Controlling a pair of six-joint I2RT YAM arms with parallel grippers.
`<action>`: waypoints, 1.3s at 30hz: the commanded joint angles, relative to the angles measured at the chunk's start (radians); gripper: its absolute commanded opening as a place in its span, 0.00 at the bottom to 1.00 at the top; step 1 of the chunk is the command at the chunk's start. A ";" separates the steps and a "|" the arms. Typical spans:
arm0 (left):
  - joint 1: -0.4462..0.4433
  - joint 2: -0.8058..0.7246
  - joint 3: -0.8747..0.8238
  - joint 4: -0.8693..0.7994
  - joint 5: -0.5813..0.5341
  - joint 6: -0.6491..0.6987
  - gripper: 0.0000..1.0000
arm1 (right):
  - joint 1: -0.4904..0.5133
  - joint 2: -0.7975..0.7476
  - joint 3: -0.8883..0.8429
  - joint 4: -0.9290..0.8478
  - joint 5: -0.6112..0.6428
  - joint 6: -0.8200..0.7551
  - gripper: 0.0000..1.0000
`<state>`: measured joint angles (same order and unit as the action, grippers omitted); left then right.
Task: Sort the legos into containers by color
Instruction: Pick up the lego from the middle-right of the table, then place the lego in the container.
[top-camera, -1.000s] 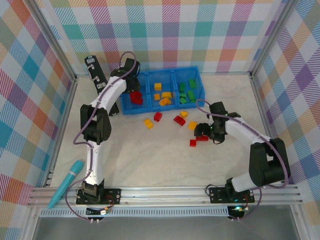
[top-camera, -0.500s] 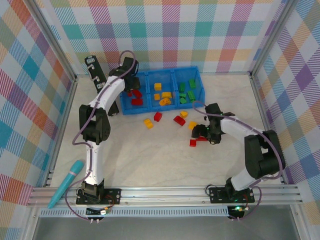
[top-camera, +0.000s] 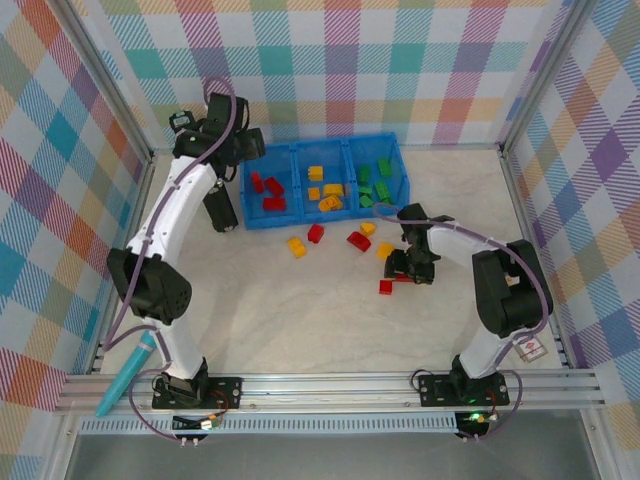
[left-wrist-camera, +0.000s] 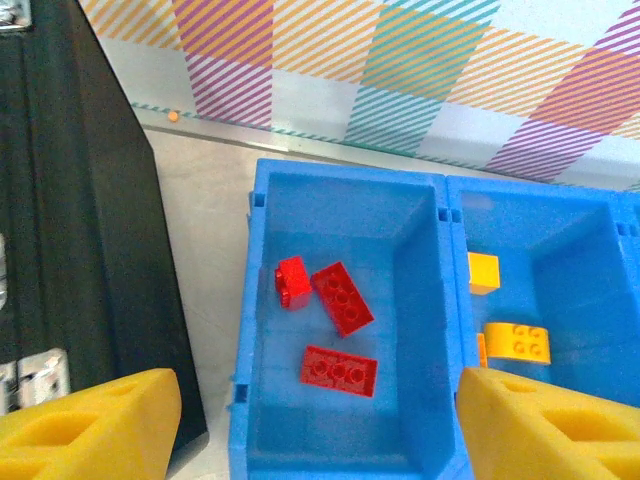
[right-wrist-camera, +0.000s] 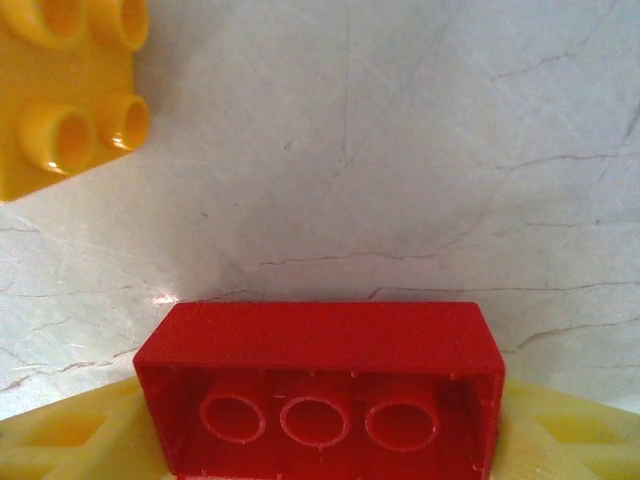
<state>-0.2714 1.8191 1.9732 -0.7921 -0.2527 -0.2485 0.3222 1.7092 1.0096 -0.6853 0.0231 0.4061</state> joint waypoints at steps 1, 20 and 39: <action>0.011 -0.051 -0.058 0.007 0.000 0.032 0.74 | 0.000 0.052 0.022 0.052 0.069 -0.032 0.65; 0.018 -0.423 -0.265 -0.056 -0.097 0.181 0.80 | 0.069 -0.064 0.420 -0.209 0.143 -0.180 0.42; 0.028 -0.838 -0.569 -0.140 -0.090 0.246 0.85 | 0.307 0.579 1.550 -0.290 0.245 -0.476 0.42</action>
<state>-0.2573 1.0004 1.4227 -0.9096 -0.3321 -0.0273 0.6033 2.2314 2.4298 -0.9417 0.2512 -0.0101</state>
